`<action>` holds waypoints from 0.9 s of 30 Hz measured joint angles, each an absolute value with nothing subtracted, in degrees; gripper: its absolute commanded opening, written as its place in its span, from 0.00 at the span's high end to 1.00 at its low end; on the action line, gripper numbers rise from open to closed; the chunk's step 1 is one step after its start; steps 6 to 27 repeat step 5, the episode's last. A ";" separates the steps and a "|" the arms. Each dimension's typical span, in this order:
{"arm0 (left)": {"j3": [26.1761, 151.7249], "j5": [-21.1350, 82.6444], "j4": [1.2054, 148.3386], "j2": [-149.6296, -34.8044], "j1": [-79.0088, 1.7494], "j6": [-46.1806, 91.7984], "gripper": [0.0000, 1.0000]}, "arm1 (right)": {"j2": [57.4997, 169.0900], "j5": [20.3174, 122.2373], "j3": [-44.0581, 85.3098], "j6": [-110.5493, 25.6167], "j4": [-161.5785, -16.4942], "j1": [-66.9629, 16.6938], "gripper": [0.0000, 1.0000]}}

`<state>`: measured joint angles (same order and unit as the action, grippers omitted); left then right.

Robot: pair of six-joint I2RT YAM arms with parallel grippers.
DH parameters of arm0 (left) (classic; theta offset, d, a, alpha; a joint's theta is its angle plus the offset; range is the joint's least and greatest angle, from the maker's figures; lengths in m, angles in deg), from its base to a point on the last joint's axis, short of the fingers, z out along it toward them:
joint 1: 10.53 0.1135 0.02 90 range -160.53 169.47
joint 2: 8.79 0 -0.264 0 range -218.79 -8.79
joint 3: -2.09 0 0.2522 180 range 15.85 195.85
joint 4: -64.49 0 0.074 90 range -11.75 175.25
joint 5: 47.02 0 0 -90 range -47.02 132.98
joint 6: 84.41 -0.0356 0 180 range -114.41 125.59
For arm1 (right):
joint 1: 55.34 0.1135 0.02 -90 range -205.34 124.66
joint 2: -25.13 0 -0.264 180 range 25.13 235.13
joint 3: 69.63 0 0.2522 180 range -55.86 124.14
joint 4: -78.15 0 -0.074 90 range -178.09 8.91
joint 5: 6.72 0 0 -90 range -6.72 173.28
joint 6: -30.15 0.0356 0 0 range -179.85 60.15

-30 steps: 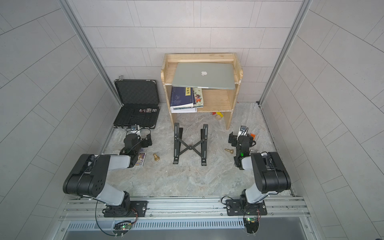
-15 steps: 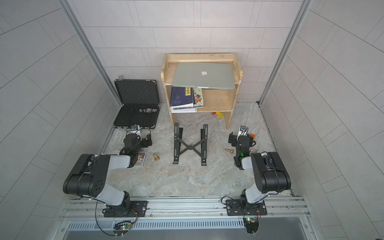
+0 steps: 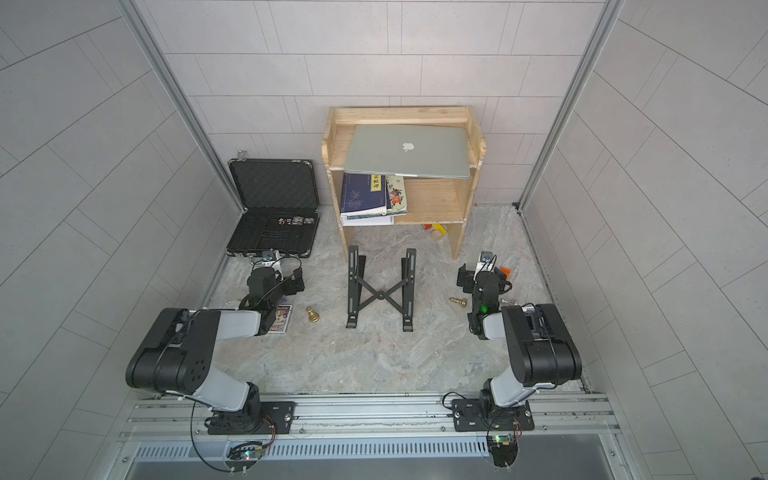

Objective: Close the laptop lid and set it aside
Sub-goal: Reset both arms

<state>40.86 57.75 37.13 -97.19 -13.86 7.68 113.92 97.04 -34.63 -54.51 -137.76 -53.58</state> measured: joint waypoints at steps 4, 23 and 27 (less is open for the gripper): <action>40.86 57.75 37.13 -97.19 -13.86 7.68 0.00 | 113.92 97.04 -34.63 -54.51 -137.76 -53.58 0.00; 40.86 57.75 37.13 -97.19 -13.86 7.68 0.00 | 113.92 97.04 -34.63 -54.51 -137.76 -53.58 0.00; 40.86 57.75 37.13 -97.19 -13.86 7.68 0.00 | 113.92 97.04 -34.63 -54.51 -137.76 -53.58 0.00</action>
